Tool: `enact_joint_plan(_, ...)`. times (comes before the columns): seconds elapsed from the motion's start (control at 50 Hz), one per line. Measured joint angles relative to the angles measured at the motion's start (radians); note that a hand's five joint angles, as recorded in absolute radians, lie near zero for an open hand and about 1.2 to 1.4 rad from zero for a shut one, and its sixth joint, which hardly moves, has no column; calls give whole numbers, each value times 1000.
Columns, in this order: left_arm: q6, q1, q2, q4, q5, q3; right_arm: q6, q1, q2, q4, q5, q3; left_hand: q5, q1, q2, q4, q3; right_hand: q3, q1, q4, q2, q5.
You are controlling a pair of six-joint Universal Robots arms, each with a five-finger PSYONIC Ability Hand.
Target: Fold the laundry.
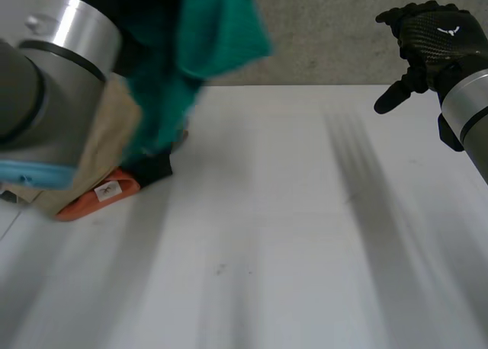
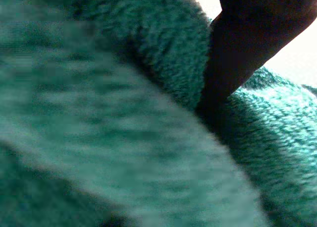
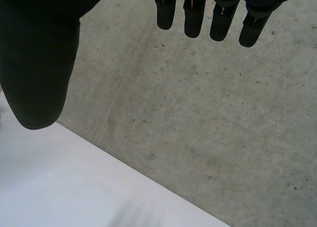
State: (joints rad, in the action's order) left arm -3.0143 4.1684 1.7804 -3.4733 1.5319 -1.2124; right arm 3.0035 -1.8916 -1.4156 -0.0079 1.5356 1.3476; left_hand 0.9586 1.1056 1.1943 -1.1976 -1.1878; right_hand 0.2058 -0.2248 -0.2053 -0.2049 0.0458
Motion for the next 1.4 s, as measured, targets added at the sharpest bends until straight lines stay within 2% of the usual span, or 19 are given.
enact_joint_plan(0.1, 33, -107, 131, 62, -5, -23, 0, 8, 1, -1, 0, -4, 0, 4, 0, 0, 0, 0, 0, 0, 0, 0)
enact_joint_plan(0.22, -11, -190, 372, 159, 52, -12, 1, 43, 3, 5, -9, -13, -1, 3, -1, 1, 1, 0, 0, 0, 0, 0)
enact_joint_plan(0.28, -38, -213, 447, 193, 70, -3, -2, 55, 7, 13, -30, -18, -441, -489, -479, 482, 471, 0, 0, 0, 0, 0)
enact_joint_plan(0.3, -43, -218, 458, 199, 72, -1, -5, 56, 9, 17, -38, -19, -479, -527, -539, 523, 529, 0, 0, 0, 0, 0)
enact_joint_plan(0.32, -51, -226, 472, 208, 75, 2, -13, 59, 14, 26, -56, -21, -688, -715, -747, 743, 736, 0, 0, 0, 0, 0)
enact_joint_plan(0.42, -66, -233, 423, 220, 82, 2, -84, 61, 45, 79, -124, -29, -848, -797, -893, 905, 891, 0, 0, 0, 0, 0)
enact_joint_plan(0.58, -70, -187, 259, 227, 86, -68, -360, 54, 93, 240, -186, -42, -844, -797, -892, 903, 890, 0, 0, 0, 0, 0)
enact_joint_plan(0.7, -104, -167, 168, 240, 88, -236, -628, 50, 124, 345, -220, 1, -844, -797, -891, 903, 889, 0, 0, 0, 0, 0)
enact_joint_plan(0.82, -172, -157, 175, 201, 102, -374, -739, 48, 164, 343, -303, 58, -844, -797, -891, 903, 889, 0, 0, 0, 0, 0)
enact_joint_plan(0.86, -192, -146, 197, 177, 110, -402, -757, 48, 191, 328, -361, 87, -844, -797, -891, 903, 889, 0, 0, 0, 0, 0)
enact_joint_plan(0.98, -220, -113, 271, 121, 119, -421, -739, 47, 243, 282, -439, 137, -844, -797, -891, 903, 889, 39, -19, -39, -35, 29)
enact_joint_plan(1.04, -223, -100, 326, 97, 119, -397, -698, 40, 280, 219, -456, 174, -821, -778, -878, 887, 876, 206, -187, -205, -204, 195)
enact_joint_plan(1.08, -223, -98, 354, 93, 117, -375, -666, 32, 293, 177, -455, 190, -755, -712, -808, 823, 813, 443, -443, -440, -465, 426)
enact_joint_plan(1.1, -223, -97, 368, 93, 117, -362, -645, 27, 297, 152, -453, 197, -567, -495, -631, 633, 626, 620, -601, -619, -632, 603)
enact_joint_plan(1.12, -222, -97, 379, 92, 116, -350, -630, 25, 299, 135, -450, 201, -567, -495, -631, 633, 626, 702, -698, -703, -718, 687)
enact_joint_plan(1.14, -222, -97, 391, 93, 115, -336, -609, 21, 302, 113, -447, 206, -295, -181, -330, 355, 351, 838, -828, -839, -853, 826)
enact_joint_plan(1.16, -222, -97, 406, 94, 115, -317, -578, 17, 304, 84, -441, 211, -45, 34, -96, 99, 97, 919, -896, -922, -933, 907)
enact_joint_plan(1.28, -225, -97, 408, 101, 113, -206, -416, 12, 283, -30, -397, 196, 5, 39, 0, 0, 0, 977, -899, -987, -969, 932)
enact_joint_plan(1.4, -229, -90, 269, 105, 115, -86, -258, 17, 174, -88, -304, 129, 5, 39, 0, 0, 0, 977, -899, -987, -969, 932)
